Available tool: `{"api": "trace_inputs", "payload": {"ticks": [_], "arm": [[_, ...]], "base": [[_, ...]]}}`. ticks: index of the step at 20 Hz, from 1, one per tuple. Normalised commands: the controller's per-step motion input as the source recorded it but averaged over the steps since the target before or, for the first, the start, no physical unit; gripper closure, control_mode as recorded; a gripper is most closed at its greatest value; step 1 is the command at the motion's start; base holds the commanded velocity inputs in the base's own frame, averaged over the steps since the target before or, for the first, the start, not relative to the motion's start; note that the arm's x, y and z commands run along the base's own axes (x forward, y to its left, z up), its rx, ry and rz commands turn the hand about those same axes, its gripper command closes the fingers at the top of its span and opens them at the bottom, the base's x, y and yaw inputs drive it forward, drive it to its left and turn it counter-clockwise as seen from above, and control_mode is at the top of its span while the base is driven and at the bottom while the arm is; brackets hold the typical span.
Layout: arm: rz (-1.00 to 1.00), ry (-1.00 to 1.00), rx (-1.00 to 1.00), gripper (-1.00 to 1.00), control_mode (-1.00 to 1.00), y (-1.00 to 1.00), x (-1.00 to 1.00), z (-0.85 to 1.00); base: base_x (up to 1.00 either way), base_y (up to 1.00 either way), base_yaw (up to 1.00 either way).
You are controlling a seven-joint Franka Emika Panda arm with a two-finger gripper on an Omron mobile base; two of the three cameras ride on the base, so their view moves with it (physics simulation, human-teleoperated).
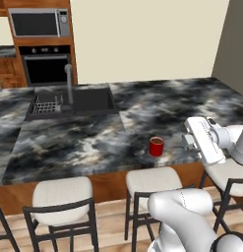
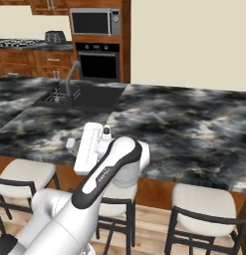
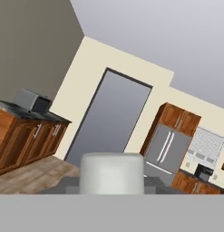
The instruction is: Pick up the marshmallow and place it in the cup of hot chocolate on the dining counter.
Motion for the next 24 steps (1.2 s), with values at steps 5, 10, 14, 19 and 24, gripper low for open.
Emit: {"api": "trace_inputs", "payload": {"ticks": [5,10,14,19,24], "arm": [[0.0,0.0,0.0,1.0,1.0,0.0,0.0,0.0],[0.03,0.02,0.01,1.0,-1.0,-0.07,0.13,0.0],[0.03,0.09,0.03,1.0,-1.0,-0.2,0.46,0.0],[0.0,0.04,0.0,1.0,-1.0,-0.11,0.23,0.0],[0.0,0.06,0.0,1.0,-1.0,-0.09,0.48,0.0]], "base": [[0.79,-0.31,0.23],[0.64,-0.2,0.15],[0.0,0.0,0.0],[0.0,0.0,0.0],[0.0,0.0,0.0]]}}
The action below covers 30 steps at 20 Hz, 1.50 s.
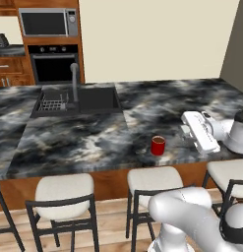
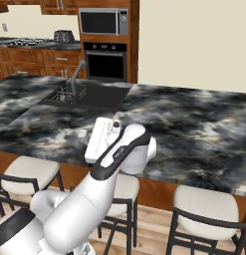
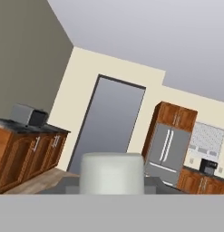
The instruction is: Pick up the marshmallow and place it in the cup of hot chocolate on the dining counter.
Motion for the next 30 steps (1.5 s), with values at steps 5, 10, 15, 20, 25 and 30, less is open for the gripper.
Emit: {"api": "trace_inputs", "payload": {"ticks": [5,10,15,20,25,30], "arm": [[0.0,0.11,-0.02,1.0,-1.0,-0.11,0.68,-0.06],[0.0,0.15,-0.03,1.0,-1.0,-0.04,0.73,-0.22],[0.04,0.05,-0.02,1.0,-1.0,-0.18,0.52,-0.27],[0.07,0.0,-0.01,1.0,-1.0,-0.21,0.27,-0.38],[0.04,0.0,-0.03,1.0,-1.0,-0.13,0.22,-0.4],[0.0,0.03,-0.03,1.0,-1.0,0.0,0.36,-0.19]], "base": [[0.0,0.0,0.0],[0.0,0.0,0.0],[0.0,0.0,0.0],[0.0,0.0,0.0],[0.0,0.0,0.0],[0.0,0.0,0.0]]}}
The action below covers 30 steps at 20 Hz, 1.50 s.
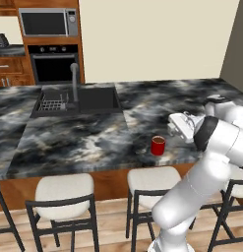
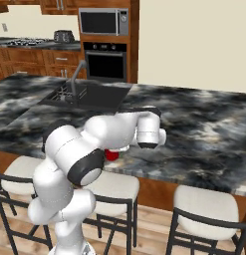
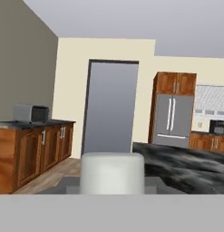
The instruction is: Pick up the marshmallow and place it in the cup of hot chocolate on the dining counter.
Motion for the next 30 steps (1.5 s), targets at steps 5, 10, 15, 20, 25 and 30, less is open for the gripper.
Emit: {"api": "trace_inputs", "payload": {"ticks": [5,10,15,20,25,30], "arm": [[0.0,0.08,-0.05,1.0,-1.0,0.0,0.36,-0.24],[0.0,0.05,-0.05,1.0,-1.0,0.0,0.34,-0.22],[0.0,0.04,-0.05,1.0,-1.0,0.01,0.29,-0.17],[0.0,0.0,-0.02,1.0,-1.0,0.0,0.08,-0.03],[0.0,0.01,0.0,1.0,-1.0,0.06,0.0,-0.01],[0.0,0.01,0.0,1.0,-1.0,0.22,0.0,-0.13]], "base": [[0.0,0.0,0.0],[0.0,0.0,0.0],[0.0,0.0,0.0],[0.0,0.0,0.0],[0.0,0.0,0.0],[0.0,0.0,0.0]]}}
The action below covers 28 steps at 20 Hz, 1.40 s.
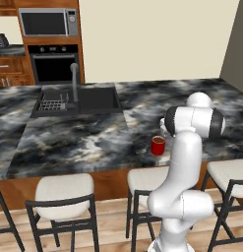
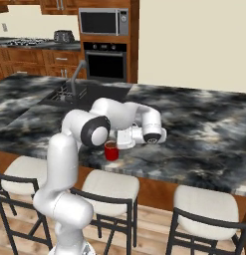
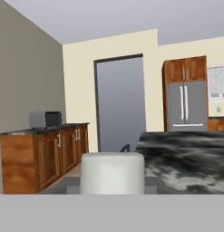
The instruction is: Pick up the marshmallow and place it in the cup of hot chocolate on the dining counter.
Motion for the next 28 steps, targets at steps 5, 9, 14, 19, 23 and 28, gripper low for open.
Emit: {"api": "trace_inputs", "payload": {"ticks": [5,9,14,19,23,28], "arm": [[0.0,0.0,-0.03,1.0,-1.0,0.3,0.0,0.0],[0.0,0.0,-0.03,1.0,-1.0,0.22,0.0,0.0],[0.0,0.0,-0.01,1.0,-1.0,0.02,0.0,-0.01],[0.0,0.0,0.0,1.0,-1.0,-0.03,0.0,-0.02],[0.0,0.0,0.0,1.0,-1.0,-0.29,0.02,-0.07],[0.0,-0.01,0.0,1.0,-1.0,-0.23,0.0,-0.12]], "base": [[0.0,0.0,0.0],[0.0,0.0,0.0],[0.0,0.0,0.0],[0.0,0.0,0.0],[0.0,0.0,0.0],[0.0,0.0,0.0]]}}
